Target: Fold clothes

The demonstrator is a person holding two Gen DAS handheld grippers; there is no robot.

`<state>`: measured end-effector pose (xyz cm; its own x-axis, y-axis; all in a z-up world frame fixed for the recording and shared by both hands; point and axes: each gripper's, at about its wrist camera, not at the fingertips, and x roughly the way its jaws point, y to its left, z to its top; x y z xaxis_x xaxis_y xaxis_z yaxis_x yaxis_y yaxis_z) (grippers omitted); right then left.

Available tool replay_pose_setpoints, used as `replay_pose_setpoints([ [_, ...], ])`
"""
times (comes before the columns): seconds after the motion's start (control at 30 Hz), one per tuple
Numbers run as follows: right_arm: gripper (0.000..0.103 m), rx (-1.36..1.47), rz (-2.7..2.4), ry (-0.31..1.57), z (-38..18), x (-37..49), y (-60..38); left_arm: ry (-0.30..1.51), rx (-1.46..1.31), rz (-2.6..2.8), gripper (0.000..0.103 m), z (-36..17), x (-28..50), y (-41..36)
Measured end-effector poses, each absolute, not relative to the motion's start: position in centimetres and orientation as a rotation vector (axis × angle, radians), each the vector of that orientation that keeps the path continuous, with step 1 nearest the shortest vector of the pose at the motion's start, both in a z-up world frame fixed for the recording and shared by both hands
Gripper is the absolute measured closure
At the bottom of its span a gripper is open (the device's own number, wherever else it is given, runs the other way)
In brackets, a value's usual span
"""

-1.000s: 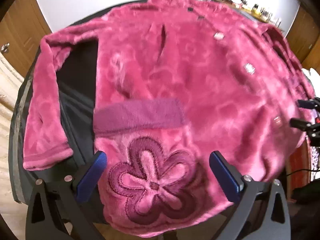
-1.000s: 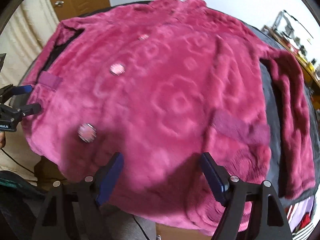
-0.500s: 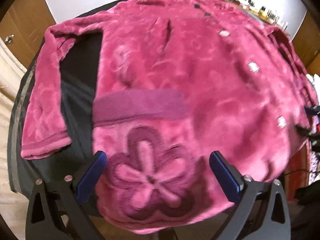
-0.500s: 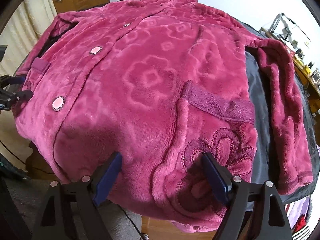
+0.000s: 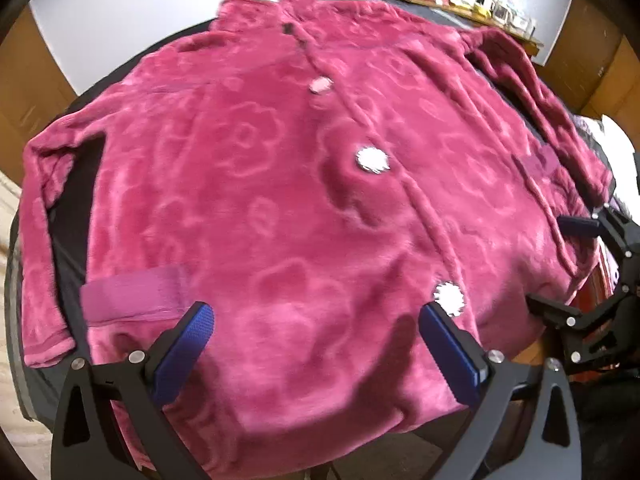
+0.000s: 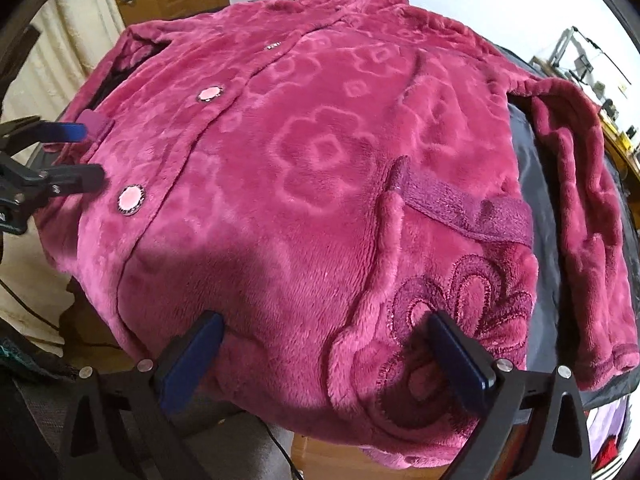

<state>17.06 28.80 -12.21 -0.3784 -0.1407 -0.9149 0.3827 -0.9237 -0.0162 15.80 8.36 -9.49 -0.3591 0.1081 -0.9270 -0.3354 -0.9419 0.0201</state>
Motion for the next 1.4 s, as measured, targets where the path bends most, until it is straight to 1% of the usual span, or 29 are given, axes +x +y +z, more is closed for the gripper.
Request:
replay_pose_setpoints([
  [0.13, 0.000, 1.501, -2.333, 0.315, -12.0, 17.0, 29.4, 0.296, -1.698, 2.330, 0.000, -11.6, 15.3, 9.1],
  [0.2, 0.000, 1.504, -2.328, 0.229, -11.2, 16.8, 30.6, 0.190, -1.744, 2.322, 0.000, -11.9, 14.8, 8.3],
  [0.23, 0.000, 1.505, -2.326, 0.181, -10.8, 16.6, 31.3, 0.185, -1.748, 2.326, 0.000, -12.0, 14.7, 8.2],
  [0.33, 0.000, 1.480, -2.412, -0.013, -8.6, 15.1, 35.9, 0.183, -1.754, 2.339, 0.000, -11.9, 14.7, 8.2],
  [0.43, 0.000, 1.486, -2.514, -0.238, -7.1, 15.4, 41.3, 0.172, -1.775, 2.352, 0.000, -11.9, 14.7, 8.2],
  [0.6, 0.000, 1.523, -2.630, -0.596, -6.4, 17.6, 49.4, 0.183, -1.793, 2.388, 0.000, -11.3, 14.6, 8.5],
  [0.67, 0.000, 1.511, -2.648, -0.748, -6.4, 18.5, 52.9, 0.196, -1.784, 2.407, 0.000, -10.8, 14.4, 8.9],
  [0.8, 0.003, 1.453, -2.629, -0.993, -6.5, 19.1, 57.4, 0.196, -1.753, 2.434, 0.000, -9.7, 13.9, 9.9],
  [0.87, 0.006, 1.431, -2.611, -1.084, -7.1, 19.0, 58.5, 0.205, -1.736, 2.439, 0.000, -9.2, 13.6, 10.6],
  [0.9, 0.009, 1.425, -2.604, -1.120, -7.3, 18.9, 59.1, 0.211, -1.722, 2.438, 0.000, -9.0, 13.6, 11.0],
  [1.03, 0.032, 1.404, -2.556, -1.227, -8.2, 17.8, 60.2, 0.242, -1.680, 2.417, 0.000, -8.4, 13.5, 13.2],
  [1.3, 0.033, 1.395, -2.522, -1.301, -9.7, 15.8, 60.7, 0.296, -1.656, 2.394, 0.000, -7.8, 13.5, 14.9],
  [1.37, 0.037, 1.384, -2.517, -1.323, -10.0, 15.5, 60.8, 0.296, -1.664, 2.391, 0.000, -7.9, 13.5, 14.9],
  [1.4, 0.042, 1.379, -2.518, -1.328, -10.2, 15.2, 60.9, 0.298, -1.672, 2.388, 0.000, -8.0, 13.4, 14.7],
])
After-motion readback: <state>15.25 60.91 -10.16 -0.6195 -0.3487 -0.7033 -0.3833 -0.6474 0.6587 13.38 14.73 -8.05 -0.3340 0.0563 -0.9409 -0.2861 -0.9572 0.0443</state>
